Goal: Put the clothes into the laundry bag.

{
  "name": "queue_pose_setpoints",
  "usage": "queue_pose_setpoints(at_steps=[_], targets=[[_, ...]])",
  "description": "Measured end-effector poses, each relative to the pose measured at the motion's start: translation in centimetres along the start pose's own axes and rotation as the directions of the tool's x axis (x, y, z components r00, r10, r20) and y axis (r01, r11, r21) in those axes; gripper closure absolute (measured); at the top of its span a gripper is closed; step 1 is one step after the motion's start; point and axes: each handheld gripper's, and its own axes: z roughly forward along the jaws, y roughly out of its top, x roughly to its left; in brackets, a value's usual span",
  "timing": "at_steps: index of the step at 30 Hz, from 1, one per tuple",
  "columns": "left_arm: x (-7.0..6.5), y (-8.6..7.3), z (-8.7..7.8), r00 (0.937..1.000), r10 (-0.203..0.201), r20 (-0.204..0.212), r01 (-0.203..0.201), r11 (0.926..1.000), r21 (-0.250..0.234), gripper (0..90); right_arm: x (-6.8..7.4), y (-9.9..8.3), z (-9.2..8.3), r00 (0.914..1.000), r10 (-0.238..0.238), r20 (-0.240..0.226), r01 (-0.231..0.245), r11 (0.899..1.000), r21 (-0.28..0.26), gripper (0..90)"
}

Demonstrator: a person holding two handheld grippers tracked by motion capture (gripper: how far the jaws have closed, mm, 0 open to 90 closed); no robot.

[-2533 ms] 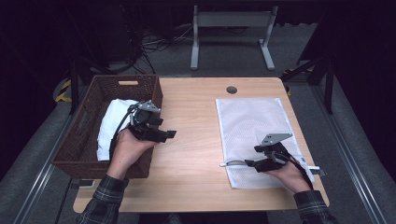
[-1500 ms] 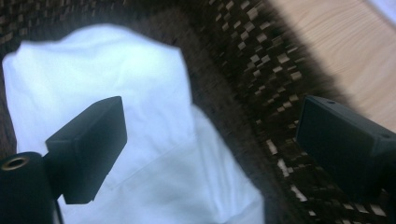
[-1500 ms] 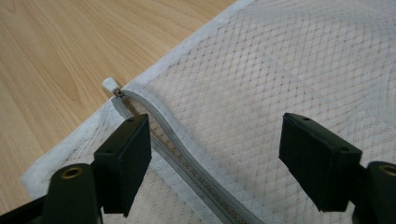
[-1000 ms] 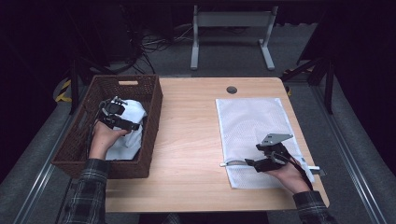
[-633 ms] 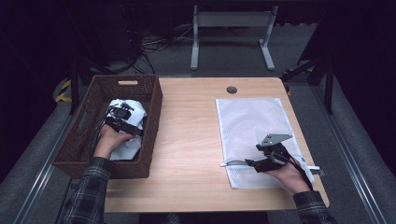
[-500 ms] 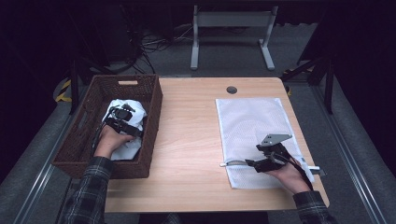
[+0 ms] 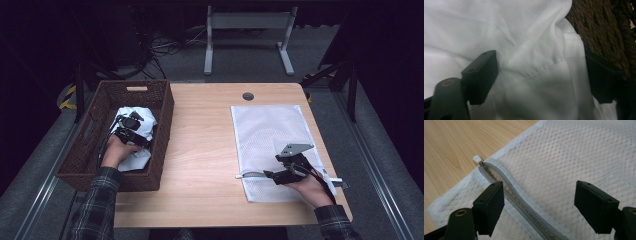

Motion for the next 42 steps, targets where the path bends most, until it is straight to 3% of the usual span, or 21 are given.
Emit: queue_pose_setpoints(at_steps=[4,7,12,14,17,23,28,35,42], targets=[[0.3,-0.1,-0.3,0.9997,-0.022,0.007,0.022,0.9997,-0.007,30.2,0.0,0.0,0.0,1.0,0.002,0.002,-0.002,1.0,0.003,25.1],[0.9,-0.2,-0.6,0.9977,-0.068,0.002,0.068,0.9975,-0.018,45.4,0.0,0.0,-0.1,1.0,-0.002,0.005,0.002,1.0,0.001,25.2],[0.9,-0.2,-0.6,0.9976,-0.069,0.001,0.069,0.9975,-0.016,49.1,0.0,-0.1,-0.1,1.0,0.0,0.005,0.0,1.0,0.001,25.3],[1.2,-0.1,-0.8,0.9958,-0.091,-0.016,0.09,0.9958,-0.013,62.6,0.0,-0.1,-0.1,1.0,0.002,0.004,-0.002,1.0,0.001,25.4],[1.3,-0.2,-0.9,0.9949,-0.099,-0.018,0.099,0.9951,-0.008,72.0,0.0,-0.1,-0.1,1.0,0.0,0.005,0.0,1.0,0.0,25.4],[1.3,-0.1,-1.2,0.9948,-0.101,-0.014,0.101,0.9949,0.01,79.7,-0.1,-0.1,-0.1,1.0,0.003,0.004,-0.003,1.0,0.0,25.7],[2.2,-0.5,-2.6,0.9878,-0.153,0.029,0.154,0.9866,-0.054,82.0,-0.1,-0.1,-0.2,0.9999,0.008,0.008,-0.007,1.0,-0.007,25.8],[3.3,-1.1,-4.6,0.9862,-0.153,0.063,0.161,0.9773,-0.138,82.1,-0.2,-0.1,-0.3,0.9999,0.013,0.008,-0.013,1.0,-0.007,25.8],[4.5,-0.8,-6.4,0.982,-0.168,0.087,0.181,0.967,-0.179,81.9,-0.2,-0.1,-0.2,0.9999,0.012,0.009,-0.012,1.0,-0.004,25.8]])
